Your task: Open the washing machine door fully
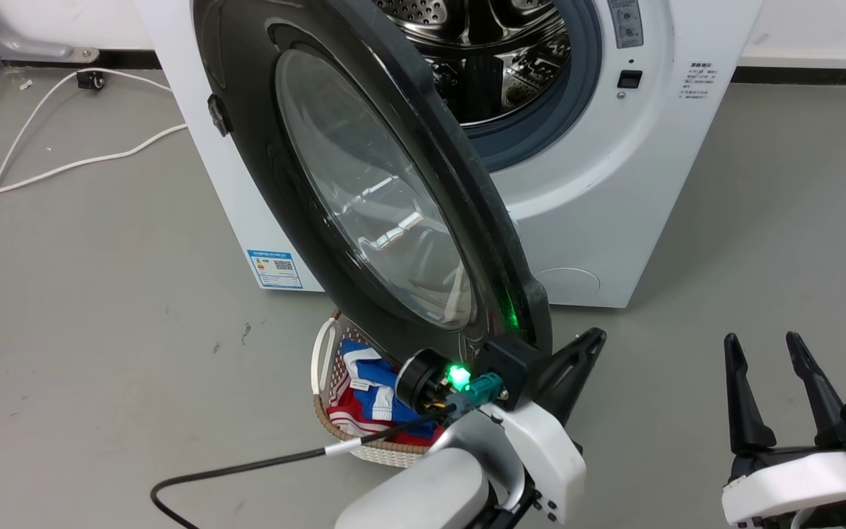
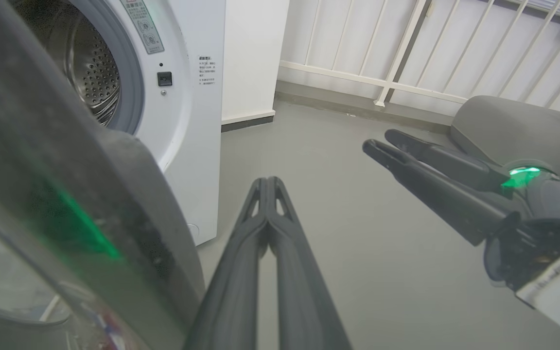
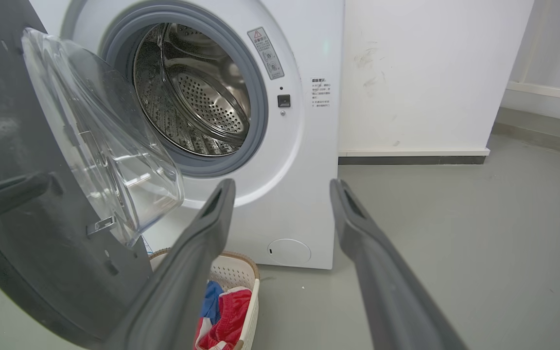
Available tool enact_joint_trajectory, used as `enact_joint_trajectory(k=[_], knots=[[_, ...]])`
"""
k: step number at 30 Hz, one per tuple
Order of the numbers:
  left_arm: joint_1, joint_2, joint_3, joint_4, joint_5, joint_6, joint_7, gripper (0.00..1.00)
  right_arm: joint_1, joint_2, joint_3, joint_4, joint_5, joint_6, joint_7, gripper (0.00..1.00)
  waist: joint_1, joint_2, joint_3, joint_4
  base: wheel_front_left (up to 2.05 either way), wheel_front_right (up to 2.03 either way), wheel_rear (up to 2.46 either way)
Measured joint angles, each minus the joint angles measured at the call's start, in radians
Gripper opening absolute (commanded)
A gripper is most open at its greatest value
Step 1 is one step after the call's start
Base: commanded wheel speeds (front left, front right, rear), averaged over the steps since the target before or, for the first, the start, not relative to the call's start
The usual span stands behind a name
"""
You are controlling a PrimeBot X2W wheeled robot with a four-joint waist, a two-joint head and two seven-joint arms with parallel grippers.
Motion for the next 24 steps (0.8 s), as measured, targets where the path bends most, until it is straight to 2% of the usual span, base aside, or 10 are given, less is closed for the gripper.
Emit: enact_joint_trajectory(k=[16, 24], knots=[[-0.016, -0.010, -0.004, 0.075, -0.066, 0.032, -0.053, 0.00, -0.005, 0.000, -0.008, 0.009, 0.012, 0.000, -0.001, 1.00, 0.0000, 0.0000, -0.010, 0.019, 0.00, 0.00, 0.00], [0.012, 0.015, -0.002, 0.030, -0.063, 0.058, -0.067, 0.00, -0.003, 0.000, -0.013, 0.015, 0.020, 0.000, -0.002, 1.00, 0.0000, 0.0000, -0.019, 0.037, 0.00, 0.00, 0.00]])
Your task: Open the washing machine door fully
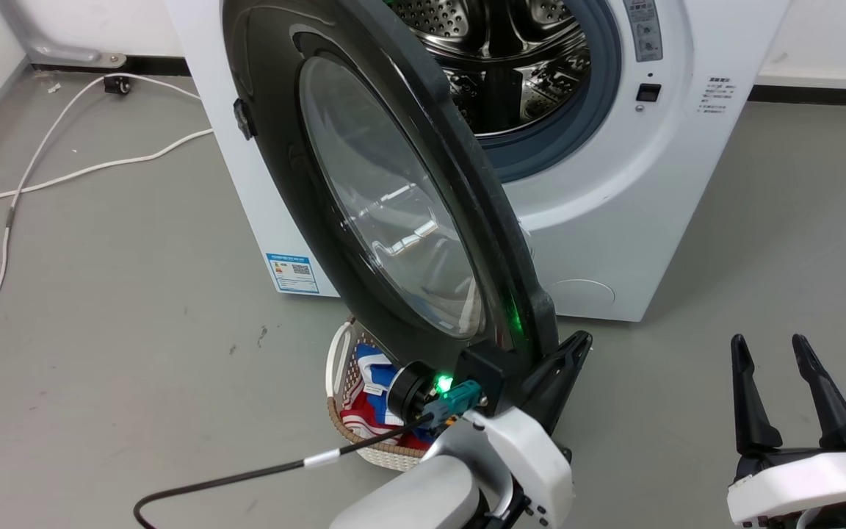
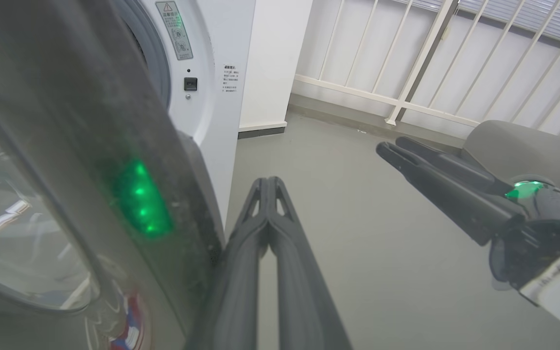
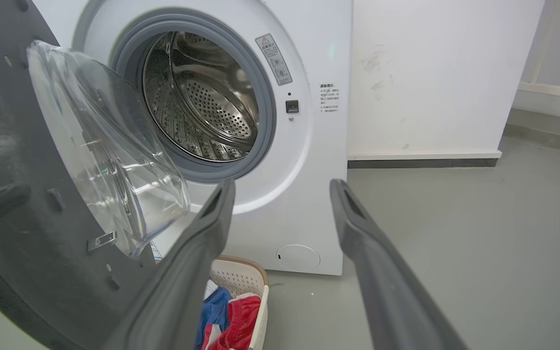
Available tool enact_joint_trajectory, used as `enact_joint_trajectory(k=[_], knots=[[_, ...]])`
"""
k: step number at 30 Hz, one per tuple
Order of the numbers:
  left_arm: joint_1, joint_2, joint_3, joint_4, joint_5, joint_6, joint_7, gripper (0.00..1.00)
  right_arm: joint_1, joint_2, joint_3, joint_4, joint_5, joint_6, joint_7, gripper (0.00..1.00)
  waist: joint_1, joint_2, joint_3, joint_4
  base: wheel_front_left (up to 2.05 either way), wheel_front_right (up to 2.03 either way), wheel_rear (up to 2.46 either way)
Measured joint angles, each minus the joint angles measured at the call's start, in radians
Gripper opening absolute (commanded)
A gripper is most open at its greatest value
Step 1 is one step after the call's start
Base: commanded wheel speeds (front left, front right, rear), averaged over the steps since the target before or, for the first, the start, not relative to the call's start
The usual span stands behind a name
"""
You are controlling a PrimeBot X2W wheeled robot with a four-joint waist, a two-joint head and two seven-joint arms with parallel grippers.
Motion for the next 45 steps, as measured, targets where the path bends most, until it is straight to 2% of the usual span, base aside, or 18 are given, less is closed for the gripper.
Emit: enact_joint_trajectory(k=[10, 17, 32, 37, 45], knots=[[0.053, 0.059, 0.002, -0.110, -0.005, 0.049, 0.023, 0.00, 0.001, 0.000, -0.007, 0.003, 0.008, 0.000, -0.002, 1.00, 0.0000, 0.0000, 0.001, 0.020, 0.00, 0.00, 0.00], [0.088, 0.117, -0.015, -0.205, 0.022, 0.099, 0.036, 0.00, 0.007, 0.000, -0.017, 0.005, 0.014, 0.000, -0.002, 1.00, 0.0000, 0.0000, -0.003, 0.042, 0.00, 0.00, 0.00], [0.117, 0.182, -0.025, -0.330, 0.036, 0.152, 0.069, 0.00, 0.010, 0.000, -0.023, 0.010, 0.027, 0.000, 0.006, 1.00, 0.0000, 0.0000, -0.007, 0.116, 0.00, 0.00, 0.00], [0.134, 0.228, -0.018, -0.383, 0.048, 0.194, 0.080, 0.00, 0.019, 0.000, -0.026, 0.008, 0.031, 0.000, 0.014, 1.00, 0.0000, 0.0000, -0.010, 0.181, 0.00, 0.00, 0.00], [0.167, 0.250, 0.012, -0.417, 0.038, 0.233, 0.065, 0.00, 0.020, 0.000, -0.034, -0.010, 0.027, 0.000, 0.016, 1.00, 0.0000, 0.0000, -0.009, 0.277, 0.00, 0.00, 0.00]])
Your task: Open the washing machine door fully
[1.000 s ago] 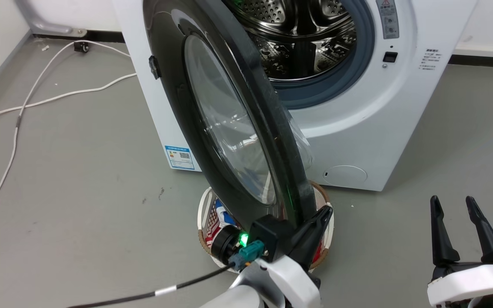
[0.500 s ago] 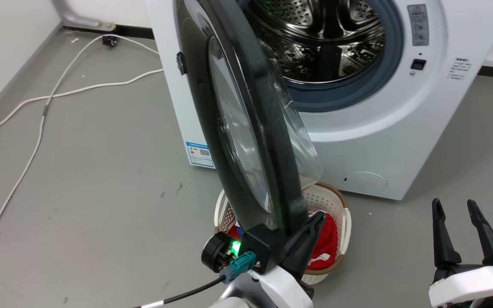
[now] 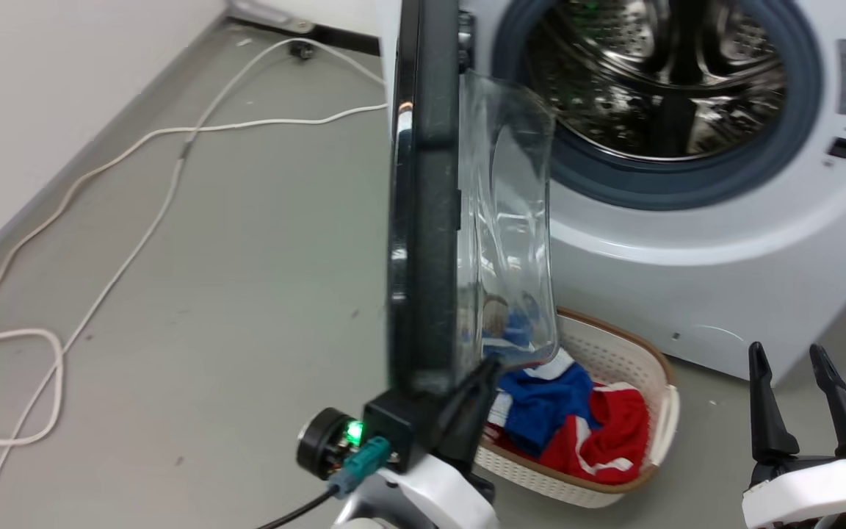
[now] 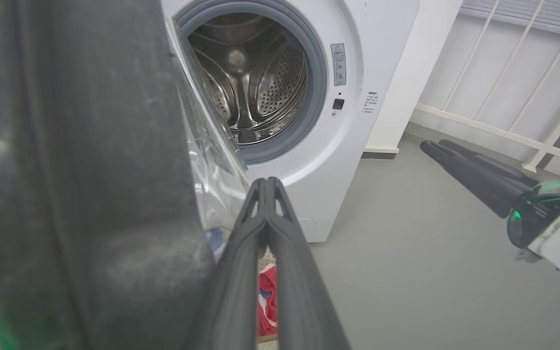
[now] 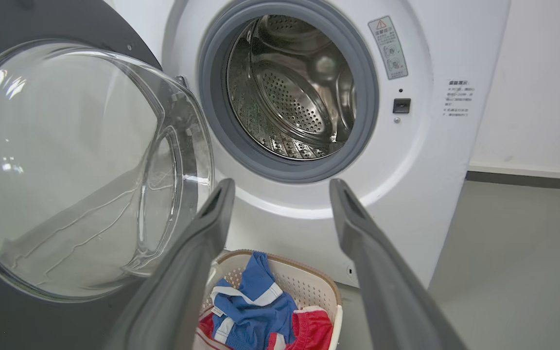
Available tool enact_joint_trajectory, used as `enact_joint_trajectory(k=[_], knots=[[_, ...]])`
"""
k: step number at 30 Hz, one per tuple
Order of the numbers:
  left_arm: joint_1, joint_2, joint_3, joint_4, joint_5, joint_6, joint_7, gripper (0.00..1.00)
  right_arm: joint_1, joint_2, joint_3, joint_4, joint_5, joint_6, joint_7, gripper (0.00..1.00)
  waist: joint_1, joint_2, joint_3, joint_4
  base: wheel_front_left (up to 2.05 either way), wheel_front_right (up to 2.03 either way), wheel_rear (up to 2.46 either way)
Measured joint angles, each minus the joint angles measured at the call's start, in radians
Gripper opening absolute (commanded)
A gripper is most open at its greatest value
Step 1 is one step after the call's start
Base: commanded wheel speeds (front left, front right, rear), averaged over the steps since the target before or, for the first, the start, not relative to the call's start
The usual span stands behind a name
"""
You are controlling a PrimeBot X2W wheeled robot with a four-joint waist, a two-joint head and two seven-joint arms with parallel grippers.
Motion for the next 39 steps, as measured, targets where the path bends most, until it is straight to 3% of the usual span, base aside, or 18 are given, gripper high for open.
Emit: enact_joint_trajectory(k=[11, 19, 34, 39], knots=[[0.057, 0.077, 0.121, 0.003, -0.049, 0.040, -0.059, 0.00, -0.003, 0.000, -0.002, -0.016, -0.009, 0.000, 0.017, 1.00, 0.0000, 0.0000, 0.004, 0.136, 0.00, 0.00, 0.00], [0.094, 0.137, 0.262, 0.053, -0.101, 0.029, -0.095, 0.00, -0.005, 0.000, 0.005, -0.041, -0.019, 0.000, 0.036, 1.00, 0.0001, 0.0000, 0.022, 0.153, 0.00, 0.00, 0.00], [0.055, 0.144, 0.581, 0.261, -0.145, -0.089, -0.105, 0.00, -0.039, 0.000, 0.013, -0.095, -0.055, 0.000, 0.079, 1.00, 0.0000, 0.0000, 0.094, 0.112, 0.00, 0.00, 0.00], [-0.008, 0.115, 0.698, 0.374, -0.116, -0.173, -0.106, 0.00, -0.065, 0.000, 0.017, -0.103, -0.072, 0.000, 0.089, 1.00, 0.0001, 0.0000, 0.136, 0.104, 0.00, 0.00, 0.00]])
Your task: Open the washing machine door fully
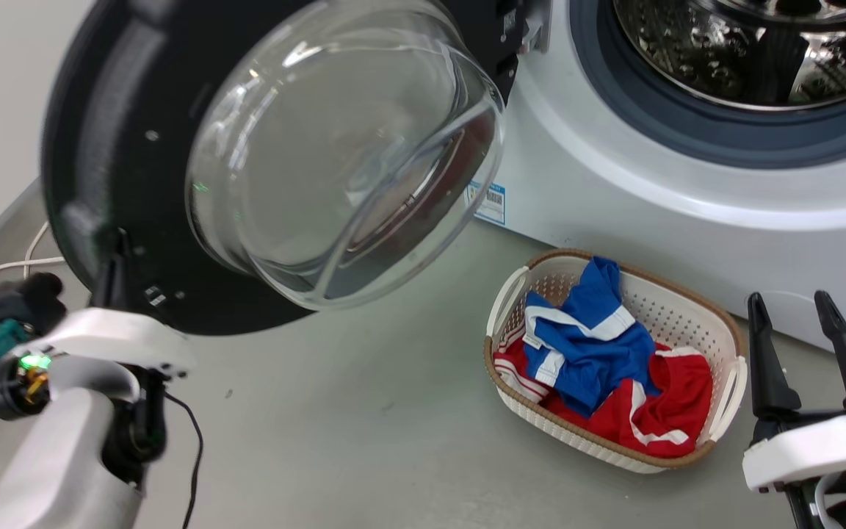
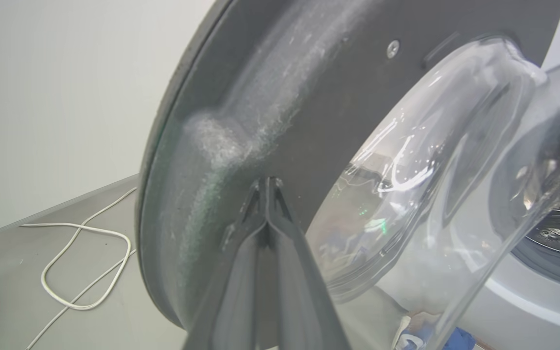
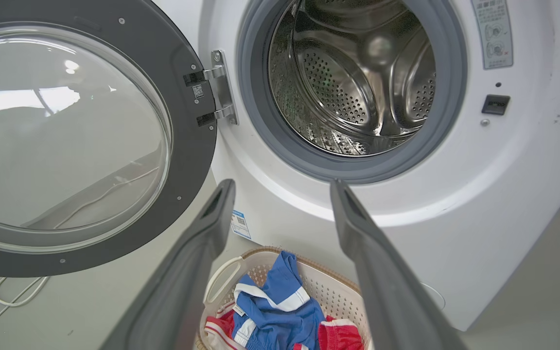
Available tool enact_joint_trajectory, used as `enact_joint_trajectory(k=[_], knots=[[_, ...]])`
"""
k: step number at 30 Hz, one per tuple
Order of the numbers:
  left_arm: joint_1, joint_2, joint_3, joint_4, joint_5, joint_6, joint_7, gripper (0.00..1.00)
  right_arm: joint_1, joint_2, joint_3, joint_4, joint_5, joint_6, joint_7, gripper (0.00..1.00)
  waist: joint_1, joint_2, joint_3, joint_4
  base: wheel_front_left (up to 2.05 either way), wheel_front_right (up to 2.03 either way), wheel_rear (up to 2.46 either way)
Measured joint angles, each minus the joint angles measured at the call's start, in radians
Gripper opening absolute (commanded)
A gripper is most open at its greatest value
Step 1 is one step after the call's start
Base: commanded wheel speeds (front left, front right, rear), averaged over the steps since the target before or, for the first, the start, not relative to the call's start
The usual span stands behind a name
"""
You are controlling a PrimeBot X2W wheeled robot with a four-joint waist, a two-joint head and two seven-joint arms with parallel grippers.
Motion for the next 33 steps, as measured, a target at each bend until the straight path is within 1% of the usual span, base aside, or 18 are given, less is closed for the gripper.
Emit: enact_joint_trajectory(k=[5, 10, 14, 18, 22, 25, 29, 33], knots=[[-0.056, -0.016, 0.086, 0.103, 0.027, -0.070, -0.003, 0.00, -0.032, 0.000, 0.015, -0.008, -0.016, 0.000, 0.012, 1.00, 0.0000, 0.0000, 0.034, -0.005, 0.00, 0.00, 0.00], [-0.087, -0.038, 0.146, 0.176, 0.072, -0.124, -0.003, 0.00, -0.059, 0.000, 0.029, -0.009, -0.024, 0.000, 0.016, 1.00, 0.0000, 0.0000, 0.059, -0.015, 0.00, 0.00, 0.00], [-0.089, -0.068, 0.188, 0.192, 0.116, -0.149, -0.003, 0.00, -0.064, 0.000, 0.029, 0.004, -0.023, 0.000, 0.010, 1.00, 0.0001, 0.0000, 0.056, -0.022, 0.00, 0.00, 0.00], [-0.046, -0.095, 0.224, 0.154, 0.173, -0.167, -0.003, 0.00, -0.064, 0.000, 0.023, 0.030, -0.012, 0.000, -0.008, 1.00, 0.0001, 0.0000, 0.033, -0.030, 0.00, 0.00, 0.00], [0.039, -0.119, 0.237, 0.070, 0.244, -0.170, -0.003, 0.00, -0.061, 0.000, 0.020, 0.059, 0.009, 0.000, -0.030, 1.00, 0.0000, 0.0000, -0.005, -0.042, 0.00, 0.00, 0.00], [0.121, -0.136, 0.221, -0.008, 0.290, -0.158, -0.003, 0.00, -0.051, 0.000, 0.016, 0.076, 0.022, 0.000, -0.043, 1.00, 0.0000, 0.0000, -0.035, -0.055, 0.00, 0.00, 0.00], [0.223, -0.155, 0.176, -0.110, 0.330, -0.138, 0.002, 0.00, -0.028, 0.000, 0.004, 0.095, 0.035, 0.000, -0.059, 1.00, 0.0000, 0.0000, -0.075, -0.079, 0.00, 0.00, 0.00], [0.294, -0.163, 0.121, -0.208, 0.360, -0.126, 0.037, 0.00, -0.015, 0.000, 0.003, 0.109, 0.039, 0.000, -0.071, 1.00, 0.0000, 0.0000, -0.105, -0.111, 0.00, 0.00, 0.00]])
